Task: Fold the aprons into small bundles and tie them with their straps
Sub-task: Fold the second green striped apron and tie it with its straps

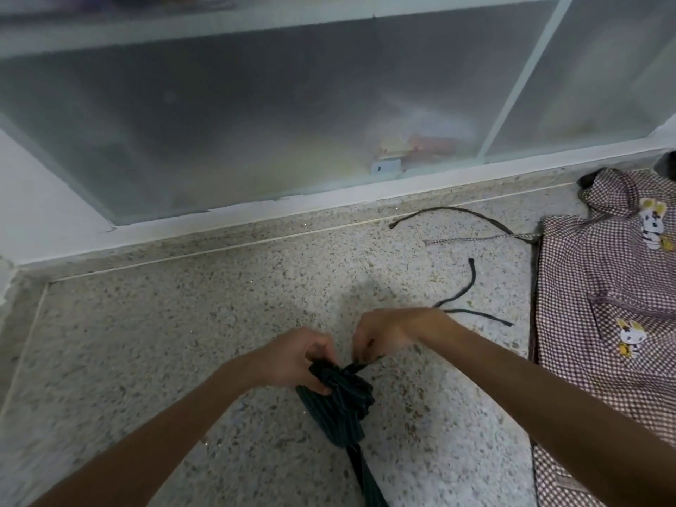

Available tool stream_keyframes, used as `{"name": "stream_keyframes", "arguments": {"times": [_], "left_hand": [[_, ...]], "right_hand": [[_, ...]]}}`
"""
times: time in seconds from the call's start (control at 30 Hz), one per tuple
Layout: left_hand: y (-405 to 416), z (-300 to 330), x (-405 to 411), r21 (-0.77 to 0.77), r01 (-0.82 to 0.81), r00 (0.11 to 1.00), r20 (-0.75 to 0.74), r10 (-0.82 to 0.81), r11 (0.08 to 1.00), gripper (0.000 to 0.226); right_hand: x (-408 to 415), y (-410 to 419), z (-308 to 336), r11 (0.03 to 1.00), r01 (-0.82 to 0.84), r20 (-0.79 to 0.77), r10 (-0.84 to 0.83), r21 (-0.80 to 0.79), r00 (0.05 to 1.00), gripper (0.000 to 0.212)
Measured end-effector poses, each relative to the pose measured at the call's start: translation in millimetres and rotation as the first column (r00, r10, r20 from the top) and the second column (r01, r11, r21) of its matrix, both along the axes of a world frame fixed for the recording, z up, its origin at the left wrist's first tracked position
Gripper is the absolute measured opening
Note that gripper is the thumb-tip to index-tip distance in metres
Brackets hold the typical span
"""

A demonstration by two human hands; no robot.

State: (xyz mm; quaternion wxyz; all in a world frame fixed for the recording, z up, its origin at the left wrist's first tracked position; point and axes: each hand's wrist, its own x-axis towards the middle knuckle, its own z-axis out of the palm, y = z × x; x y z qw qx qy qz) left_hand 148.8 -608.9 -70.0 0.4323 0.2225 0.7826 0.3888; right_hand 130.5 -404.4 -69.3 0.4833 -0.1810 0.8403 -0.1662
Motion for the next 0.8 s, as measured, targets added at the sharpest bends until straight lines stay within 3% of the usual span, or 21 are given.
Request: {"name": "stream_keyframes", "arguments": {"times": [0.17,0.37,0.5,0.57,0.67,0.73,0.8], "left_hand": [[-12,4,2,-0.070,-0.014,0.993,-0.120,0.005,0.997,0.035],[-5,11,-6,-0.202,-0.078,0.997,-0.004,0.079,0.976,0.032],[6,17,-19,-0.445,-0.274,0.960,-0.179,0.215,0.853,0.035],[3,12,-30,-0.426,-0.429,0.904,-0.203,0.377,0.797,0.037],[-3,11,-43,-0.316,-0.683,0.686,0.032,0.727,0.658,0.047],[-2,16,-44,-0.292,-0.748,0.557,0.213,0.803,0.596,0.048],[1,21,-43,-0.282,-0.745,0.496,0.372,0.785,0.605,0.037]], "right_hand": [[-1,2,9,0.974,0.127,-0.011,-0.131,-0.186,0.991,0.019],[-6,11,33,0.980,0.189,0.017,-0.188,-0.069,0.982,0.040],[-4,18,64,0.870,0.461,0.150,-0.439,-0.176,0.886,0.036],[9,17,79,0.807,0.547,0.218,-0.505,-0.222,0.835,0.033],[51,11,83,0.721,0.627,0.322,-0.543,-0.295,0.776,0.030],[82,6,70,0.570,0.760,0.498,-0.583,-0.312,0.642,0.031],[107,3,46,0.395,0.877,0.703,-0.539,-0.275,0.463,0.031]]}}
